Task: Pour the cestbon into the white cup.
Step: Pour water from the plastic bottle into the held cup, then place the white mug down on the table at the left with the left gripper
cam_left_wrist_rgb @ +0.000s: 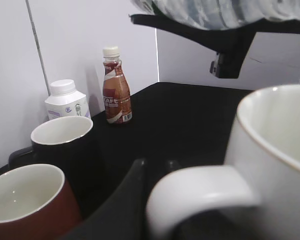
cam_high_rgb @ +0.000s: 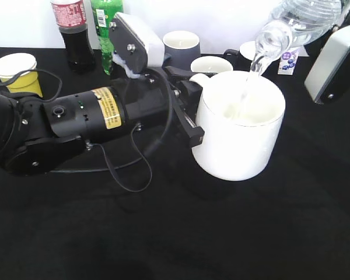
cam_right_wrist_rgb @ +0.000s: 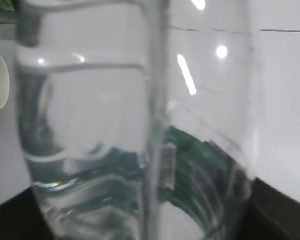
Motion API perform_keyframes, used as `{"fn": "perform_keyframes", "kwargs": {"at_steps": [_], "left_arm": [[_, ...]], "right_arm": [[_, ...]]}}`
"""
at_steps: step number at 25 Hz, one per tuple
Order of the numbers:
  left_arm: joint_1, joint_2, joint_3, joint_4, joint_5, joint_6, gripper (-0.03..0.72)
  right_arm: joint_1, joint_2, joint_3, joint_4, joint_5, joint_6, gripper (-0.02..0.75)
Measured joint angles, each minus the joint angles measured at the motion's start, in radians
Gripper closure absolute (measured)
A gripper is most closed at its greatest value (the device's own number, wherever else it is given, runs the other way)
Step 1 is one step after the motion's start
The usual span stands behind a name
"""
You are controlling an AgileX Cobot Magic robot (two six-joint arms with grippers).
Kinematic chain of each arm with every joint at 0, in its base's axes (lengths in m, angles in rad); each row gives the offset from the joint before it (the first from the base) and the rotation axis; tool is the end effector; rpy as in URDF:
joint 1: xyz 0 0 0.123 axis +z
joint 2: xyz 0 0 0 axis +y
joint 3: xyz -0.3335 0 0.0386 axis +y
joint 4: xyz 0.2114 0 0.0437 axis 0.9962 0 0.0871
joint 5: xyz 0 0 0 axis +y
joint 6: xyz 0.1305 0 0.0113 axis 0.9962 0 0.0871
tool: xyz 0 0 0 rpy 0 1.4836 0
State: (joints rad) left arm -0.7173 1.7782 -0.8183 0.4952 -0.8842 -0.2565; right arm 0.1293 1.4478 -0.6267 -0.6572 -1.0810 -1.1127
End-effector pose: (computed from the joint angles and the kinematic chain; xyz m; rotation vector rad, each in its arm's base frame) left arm 0.2586 -0.2894 0.2869 0.9121 1.4099 -0.7949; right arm 0.2691 0.1062 0.3604 -1.2842 0.5694 -0.7373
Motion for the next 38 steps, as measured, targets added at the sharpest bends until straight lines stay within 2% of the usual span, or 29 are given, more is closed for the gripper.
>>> {"fn": "perform_keyframes", "kwargs": {"at_steps": [13,17,19,25,27,29,31,34,38], "left_arm": [[0.000,0.000,0.000,0.007,0.007,0.000,0.623],[0.000,0.000,0.000,0.008,0.008,0.003,0.623],[0.000,0.000,0.000,0.008,0.008,0.003,0.623],[0.000,0.000,0.000,-0.029,0.009,0.003,0.623],[0.003,-0.007,0.000,-0.088,0.015,0.003,0.623],[0.036,-0.033,0.002,-0.094,0.034,0.003,0.623],[0.095,-0.073,0.006,-0.093,0.056,0.003,0.623],[0.224,-0.166,0.076,-0.097,0.061,0.003,0.623],[0.422,-0.270,0.195,-0.099,0.061,0.003,0.623]], "right_arm": [[0.000,-0.001,-0.001,0.022,-0.005,-0.103,0.252],[0.000,-0.001,-0.001,0.028,-0.008,-0.071,0.252],[0.000,-0.001,-0.001,0.028,-0.008,0.097,0.252],[0.000,-0.001,-0.001,0.029,0.006,0.918,0.252],[0.000,-0.002,-0.001,0.030,0.032,1.161,0.252],[0.000,-0.002,-0.001,0.032,0.121,1.367,0.252],[0.000,-0.002,-0.001,0.034,0.256,1.475,0.252],[0.000,-0.002,-0.001,0.035,0.378,1.494,0.252],[0.000,-0.002,-0.001,0.057,0.445,1.496,0.252]]}}
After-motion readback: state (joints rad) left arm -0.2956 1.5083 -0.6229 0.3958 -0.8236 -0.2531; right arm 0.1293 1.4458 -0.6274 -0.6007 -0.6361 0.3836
